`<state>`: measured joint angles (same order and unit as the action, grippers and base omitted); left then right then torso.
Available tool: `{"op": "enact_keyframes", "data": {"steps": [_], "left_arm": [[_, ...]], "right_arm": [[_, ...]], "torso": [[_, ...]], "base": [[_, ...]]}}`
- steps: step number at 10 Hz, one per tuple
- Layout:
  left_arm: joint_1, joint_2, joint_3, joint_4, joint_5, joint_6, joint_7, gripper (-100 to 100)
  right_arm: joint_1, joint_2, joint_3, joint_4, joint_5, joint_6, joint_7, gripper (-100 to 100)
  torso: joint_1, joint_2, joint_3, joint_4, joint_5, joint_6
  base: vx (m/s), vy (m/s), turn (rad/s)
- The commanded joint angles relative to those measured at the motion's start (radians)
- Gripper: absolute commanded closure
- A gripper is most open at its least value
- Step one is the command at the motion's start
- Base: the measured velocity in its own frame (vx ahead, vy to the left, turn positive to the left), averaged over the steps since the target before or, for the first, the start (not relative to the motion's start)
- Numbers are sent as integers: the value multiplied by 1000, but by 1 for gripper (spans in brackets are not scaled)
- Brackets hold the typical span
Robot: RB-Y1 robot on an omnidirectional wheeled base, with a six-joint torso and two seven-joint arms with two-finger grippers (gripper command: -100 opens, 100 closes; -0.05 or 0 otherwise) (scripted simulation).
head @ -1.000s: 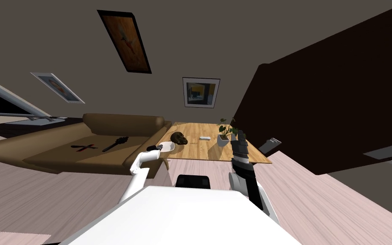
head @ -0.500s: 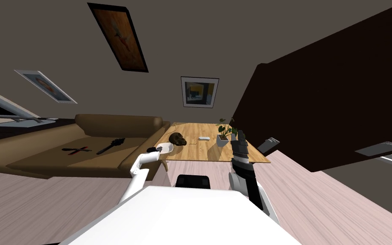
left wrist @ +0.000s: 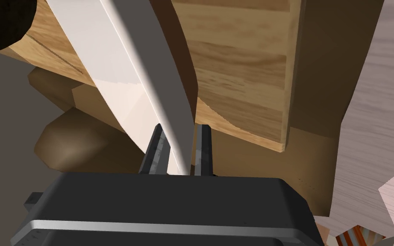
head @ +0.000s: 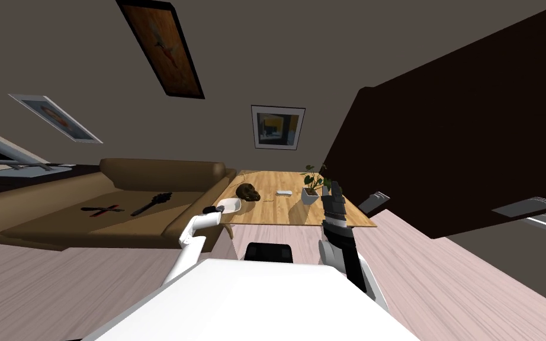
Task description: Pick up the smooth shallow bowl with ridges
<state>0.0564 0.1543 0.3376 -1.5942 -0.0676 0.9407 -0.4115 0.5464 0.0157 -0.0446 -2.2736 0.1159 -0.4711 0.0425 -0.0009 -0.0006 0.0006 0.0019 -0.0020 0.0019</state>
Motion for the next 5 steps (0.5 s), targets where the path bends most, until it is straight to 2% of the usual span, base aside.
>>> {"op": "enact_keyframes", "data": {"steps": [1, 2, 3, 4, 5], "left_arm": [[0, 0, 0, 0, 0, 0, 0, 100], [0, 0, 0, 0, 0, 0, 0, 100], [0, 0, 0, 0, 0, 0, 0, 0], [-7, -10, -7, -28, -8, 21, -4, 100], [-15, -24, -16, -49, -22, 44, -7, 100]], "right_arm": [[0, 0, 0, 0, 0, 0, 0, 0], [0, 0, 0, 0, 0, 0, 0, 0], [0, 0, 0, 0, 0, 0, 0, 0], [0, 0, 0, 0, 0, 0, 0, 0], [0, 0, 0, 0, 0, 0, 0, 0]], "torso": [[0, 0, 0, 0, 0, 0], [0, 0, 0, 0, 0, 0], [0, 1, 0, 0, 0, 0], [0, 1, 0, 0, 0, 0], [0, 2, 1, 1, 0, 0]], "base": [[0, 0, 0], [0, 0, 0], [0, 0, 0], [-21, 5, 75], [-45, 9, 129]]}}
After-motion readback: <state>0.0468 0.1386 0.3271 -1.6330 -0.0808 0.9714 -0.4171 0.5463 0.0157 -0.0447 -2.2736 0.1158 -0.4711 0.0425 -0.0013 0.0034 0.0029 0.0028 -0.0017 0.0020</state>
